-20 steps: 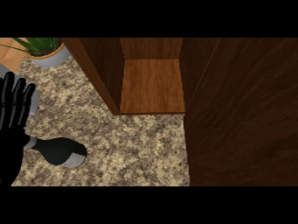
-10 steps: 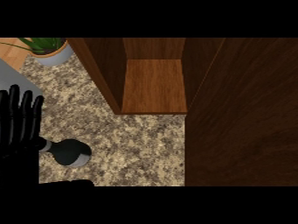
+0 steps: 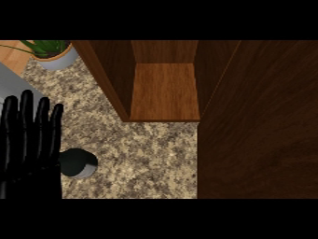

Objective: Pick up the wine, place it into the cabinet and close the cabinet

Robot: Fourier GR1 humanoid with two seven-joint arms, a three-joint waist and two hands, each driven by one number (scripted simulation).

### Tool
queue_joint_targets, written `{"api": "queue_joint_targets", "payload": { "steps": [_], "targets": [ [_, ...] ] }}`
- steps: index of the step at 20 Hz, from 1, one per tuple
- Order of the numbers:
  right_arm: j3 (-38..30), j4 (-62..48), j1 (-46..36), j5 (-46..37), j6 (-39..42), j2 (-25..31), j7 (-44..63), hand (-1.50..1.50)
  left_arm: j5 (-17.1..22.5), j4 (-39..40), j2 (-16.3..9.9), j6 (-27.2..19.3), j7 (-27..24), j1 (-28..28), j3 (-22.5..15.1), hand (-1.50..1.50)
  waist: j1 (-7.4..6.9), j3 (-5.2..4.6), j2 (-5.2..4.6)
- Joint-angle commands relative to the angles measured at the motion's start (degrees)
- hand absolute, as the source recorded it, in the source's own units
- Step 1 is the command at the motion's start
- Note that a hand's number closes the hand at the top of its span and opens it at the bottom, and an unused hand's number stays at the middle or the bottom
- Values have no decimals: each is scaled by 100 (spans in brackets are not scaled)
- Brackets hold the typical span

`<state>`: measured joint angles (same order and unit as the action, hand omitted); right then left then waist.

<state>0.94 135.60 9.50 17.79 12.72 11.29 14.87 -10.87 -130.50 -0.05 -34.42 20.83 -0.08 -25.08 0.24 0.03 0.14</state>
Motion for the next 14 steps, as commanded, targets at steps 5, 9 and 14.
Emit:
{"api": "queue_joint_targets", "payload": {
  "steps": [5, 9, 14],
  "targets": [
    [105, 688, -406, 172, -373, -6, 1036, -150, -966, -258, 5, -588, 1248, 873, -262, -150, -10, 0, -3],
    [554, 787, 155, -360, -275, -300, 700, -150, -1209, -461, 5, -643, 1610, 865, -205, -150, 5, -1, -2],
    [154, 953, -418, -6, -492, -123, 1200, -150, -1877, -610, 5, -904, 1901, 653, -632, -150, -14, -2, 7]
  ]
}}
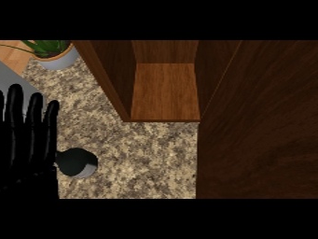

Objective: Pick up the wine, place it into the cabinet and close the cabinet

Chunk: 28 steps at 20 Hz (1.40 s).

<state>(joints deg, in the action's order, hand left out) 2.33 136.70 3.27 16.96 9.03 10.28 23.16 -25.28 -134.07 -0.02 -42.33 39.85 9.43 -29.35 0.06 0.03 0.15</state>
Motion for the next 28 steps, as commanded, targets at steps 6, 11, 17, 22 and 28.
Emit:
{"api": "queue_joint_targets", "payload": {
  "steps": [6, 11, 17, 22, 28],
  "targets": [
    [-94, 897, 205, 131, -243, 21, 534, -150, -880, -501, 0, 116, 910, 72, 248, -150, 11, 3, 15],
    [-90, 908, -225, 65, -466, 50, 771, -150, -317, -870, -382, 254, 578, -433, 669, -150, -14, -7, 11],
    [-2, 821, -78, -63, -405, 14, 608, -150, -240, -1153, -559, 368, 848, -618, 1130, -150, -23, -3, 17],
    [-341, 929, -182, 314, -376, 231, 817, -150, 756, -1195, -807, 328, 154, -1356, 1507, -150, -21, -19, 25],
    [-351, 916, -183, 401, -355, 190, 859, -150, 1198, -838, -588, 284, -86, -1470, 1651, -150, 26, -13, 24]
  ]
}}
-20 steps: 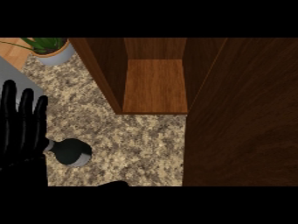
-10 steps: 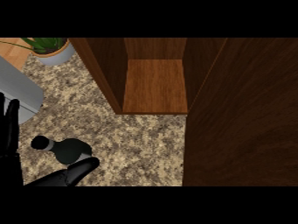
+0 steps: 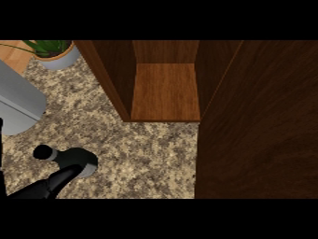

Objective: Pick up the wine, place it into the cabinet and close the cabinet

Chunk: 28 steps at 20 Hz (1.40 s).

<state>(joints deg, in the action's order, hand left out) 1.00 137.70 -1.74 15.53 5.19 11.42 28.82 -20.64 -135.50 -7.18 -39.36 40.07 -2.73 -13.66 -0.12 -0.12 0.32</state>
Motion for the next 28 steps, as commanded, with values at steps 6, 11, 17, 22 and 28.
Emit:
{"api": "queue_joint_targets", "payload": {
  "steps": [6, 11, 17, 22, 28],
  "targets": [
    [-150, 772, 371, 451, 113, 40, 224, -150, 2322, -358, 54, 576, -1073, -903, 852, -150, 16, 0, -11],
    [287, 974, 575, 39, 14, -228, 143, -150, 3084, 258, 363, 1180, -2170, -1567, 1155, -150, 10, -1, -7],
    [38, 708, -57, 202, -81, -55, 536, -150, 3664, 944, 520, 1943, -3195, -1890, 1585, -150, -13, 4, -17],
    [-188, 1066, 518, 536, 136, -61, 360, -150, 3415, 1622, 577, 1822, -3423, -1443, 1756, -150, 64, 11, -19],
    [-67, 1068, 151, 277, 2, -74, 711, -150, 3982, 2005, 578, 2493, -4037, -1978, 2078, -150, 19, 8, -12]
  ]
}}
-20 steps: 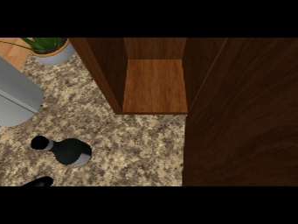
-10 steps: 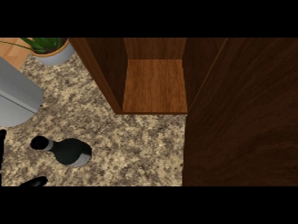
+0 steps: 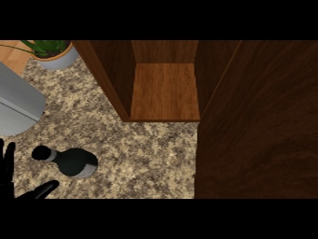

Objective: Pick up the wine, place it into the cabinet and close the cabinet

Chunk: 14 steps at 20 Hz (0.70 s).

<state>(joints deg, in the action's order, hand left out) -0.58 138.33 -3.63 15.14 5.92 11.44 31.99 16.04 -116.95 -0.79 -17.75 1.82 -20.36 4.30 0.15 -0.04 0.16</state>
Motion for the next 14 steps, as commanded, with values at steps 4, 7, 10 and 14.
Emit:
{"api": "queue_joint_targets", "payload": {
  "steps": [4, 7, 10, 14],
  "targets": [
    [291, 678, -2, 63, -152, -167, 285, -150, 264, 959, 35, 458, -658, 195, 251, -150, -5, 1, -8],
    [-108, 714, 142, 494, 62, -3, 269, -150, 175, 1007, 75, 315, -914, -18, -57, -150, 1, 4, -7],
    [19, 813, 239, 293, -43, -162, 246, -150, 450, 1635, -39, 805, -1129, 285, 313, -150, 16, 1, -6],
    [33, 1219, 179, 419, -122, -115, 616, -150, 381, 1492, 18, 708, -1053, 184, 183, -150, 22, 2, 4]
  ]
}}
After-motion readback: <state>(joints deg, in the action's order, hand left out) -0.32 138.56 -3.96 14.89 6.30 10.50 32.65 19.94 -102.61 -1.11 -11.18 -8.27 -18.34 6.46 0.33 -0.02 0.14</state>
